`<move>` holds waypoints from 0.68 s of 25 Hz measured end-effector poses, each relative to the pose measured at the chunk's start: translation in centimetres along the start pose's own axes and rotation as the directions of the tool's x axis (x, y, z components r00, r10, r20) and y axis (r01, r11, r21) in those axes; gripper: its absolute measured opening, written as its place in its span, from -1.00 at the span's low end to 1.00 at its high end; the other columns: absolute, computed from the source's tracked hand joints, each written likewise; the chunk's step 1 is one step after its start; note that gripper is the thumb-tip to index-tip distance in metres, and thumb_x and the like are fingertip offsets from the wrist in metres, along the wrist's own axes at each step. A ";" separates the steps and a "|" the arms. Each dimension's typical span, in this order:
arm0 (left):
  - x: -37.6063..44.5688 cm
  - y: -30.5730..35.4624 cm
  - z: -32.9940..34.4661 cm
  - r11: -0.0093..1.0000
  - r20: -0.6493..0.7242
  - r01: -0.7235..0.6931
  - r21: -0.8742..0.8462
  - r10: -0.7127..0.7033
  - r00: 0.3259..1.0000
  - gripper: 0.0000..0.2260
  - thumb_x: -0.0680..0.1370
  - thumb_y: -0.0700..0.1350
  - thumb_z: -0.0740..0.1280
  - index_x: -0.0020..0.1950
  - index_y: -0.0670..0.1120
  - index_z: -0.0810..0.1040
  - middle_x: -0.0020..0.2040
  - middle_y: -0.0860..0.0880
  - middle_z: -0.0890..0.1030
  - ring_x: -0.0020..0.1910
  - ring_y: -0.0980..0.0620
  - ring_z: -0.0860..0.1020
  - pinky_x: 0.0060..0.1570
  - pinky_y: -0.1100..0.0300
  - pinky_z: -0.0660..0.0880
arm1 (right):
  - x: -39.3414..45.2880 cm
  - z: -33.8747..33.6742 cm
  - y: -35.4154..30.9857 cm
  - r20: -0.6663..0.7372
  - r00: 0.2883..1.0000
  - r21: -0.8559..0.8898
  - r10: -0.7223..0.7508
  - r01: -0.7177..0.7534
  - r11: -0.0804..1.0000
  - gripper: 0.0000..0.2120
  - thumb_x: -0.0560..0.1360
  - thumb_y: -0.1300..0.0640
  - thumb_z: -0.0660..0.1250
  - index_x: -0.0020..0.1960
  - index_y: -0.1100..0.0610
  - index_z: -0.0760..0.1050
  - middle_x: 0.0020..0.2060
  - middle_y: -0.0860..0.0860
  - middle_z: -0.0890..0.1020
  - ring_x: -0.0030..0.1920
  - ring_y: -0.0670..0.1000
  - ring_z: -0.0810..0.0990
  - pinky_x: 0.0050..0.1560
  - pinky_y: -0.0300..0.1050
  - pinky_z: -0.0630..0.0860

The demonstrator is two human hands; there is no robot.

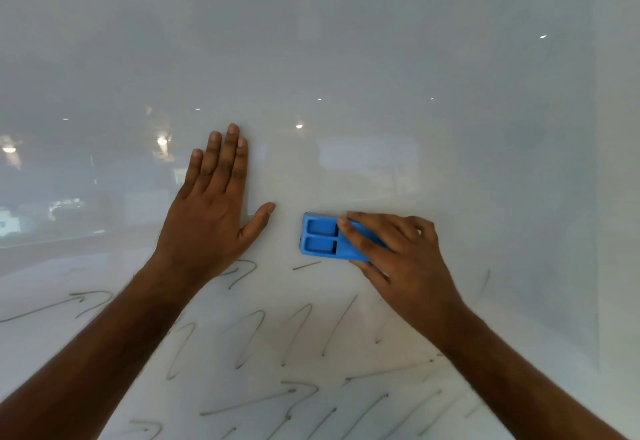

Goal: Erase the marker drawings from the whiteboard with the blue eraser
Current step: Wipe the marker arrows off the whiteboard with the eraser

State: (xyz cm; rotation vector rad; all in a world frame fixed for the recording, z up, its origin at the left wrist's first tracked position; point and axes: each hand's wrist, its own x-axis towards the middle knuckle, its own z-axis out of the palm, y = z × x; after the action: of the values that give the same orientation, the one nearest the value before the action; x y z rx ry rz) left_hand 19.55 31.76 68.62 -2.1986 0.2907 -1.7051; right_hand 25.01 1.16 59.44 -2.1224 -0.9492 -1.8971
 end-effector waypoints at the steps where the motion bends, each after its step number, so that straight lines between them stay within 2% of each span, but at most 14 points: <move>1: -0.2 -0.3 -0.1 1.000 0.004 -0.013 0.001 0.013 1.000 -0.20 0.74 0.27 0.07 0.77 -0.25 -0.03 0.79 -0.21 -0.05 0.78 -0.17 -0.06 0.75 -0.17 0.03 | -0.6 0.2 -0.8 -0.001 1.000 -0.003 -0.023 0.023 1.000 -0.44 0.57 0.02 0.38 0.56 -0.07 0.38 0.45 -0.09 0.52 0.31 0.04 0.59 0.24 0.17 0.46; 6: -1.4 -1.2 -0.3 0.999 0.037 -0.044 -0.013 0.045 0.998 -0.21 0.74 0.26 0.07 0.77 -0.23 -0.06 0.79 -0.18 -0.08 0.78 -0.14 -0.08 0.75 -0.14 0.02 | -6.2 -0.1 -0.2 0.056 0.986 -0.080 -0.156 0.160 0.984 -0.48 0.64 0.05 0.32 0.59 -0.05 0.36 0.49 -0.05 0.50 0.37 0.06 0.53 0.27 0.15 0.43; 10: -1.6 -0.8 0.1 0.999 0.033 -0.013 -0.031 0.014 0.999 -0.22 0.74 0.24 0.07 0.78 -0.23 -0.06 0.79 -0.18 -0.08 0.78 -0.14 -0.09 0.75 -0.13 -0.02 | -4.5 -0.9 2.3 0.029 0.999 -0.083 -0.025 0.027 0.996 -0.49 0.64 -0.01 0.25 0.58 -0.03 0.33 0.46 -0.02 0.51 0.33 0.08 0.54 0.23 0.15 0.42; 13: -1.6 -0.6 0.2 0.999 0.034 0.004 -0.042 -0.003 0.999 -0.23 0.74 0.24 0.06 0.77 -0.23 -0.05 0.79 -0.19 -0.08 0.78 -0.15 -0.09 0.75 -0.13 -0.04 | -0.8 -0.1 0.7 -0.011 0.999 -0.005 0.051 -0.051 0.999 -0.47 0.62 -0.01 0.32 0.57 -0.05 0.35 0.46 -0.06 0.52 0.32 0.07 0.57 0.23 0.16 0.40; 17: -1.6 -1.0 -0.2 0.997 0.051 -0.013 -0.073 0.017 0.999 -0.24 0.75 0.26 0.02 0.78 -0.21 -0.06 0.80 -0.16 -0.08 0.78 -0.12 -0.09 0.76 -0.09 -0.06 | 1.8 1.3 -4.8 -0.008 1.000 0.027 -0.001 0.001 1.000 -0.45 0.57 -0.03 0.37 0.55 -0.09 0.39 0.45 -0.10 0.53 0.32 0.05 0.58 0.24 0.18 0.45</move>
State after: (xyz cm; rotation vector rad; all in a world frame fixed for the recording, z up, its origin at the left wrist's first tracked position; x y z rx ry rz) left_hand 18.90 33.25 67.67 -2.2826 0.3602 -1.6518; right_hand 23.58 6.22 59.39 -2.0982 -0.9696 -1.8808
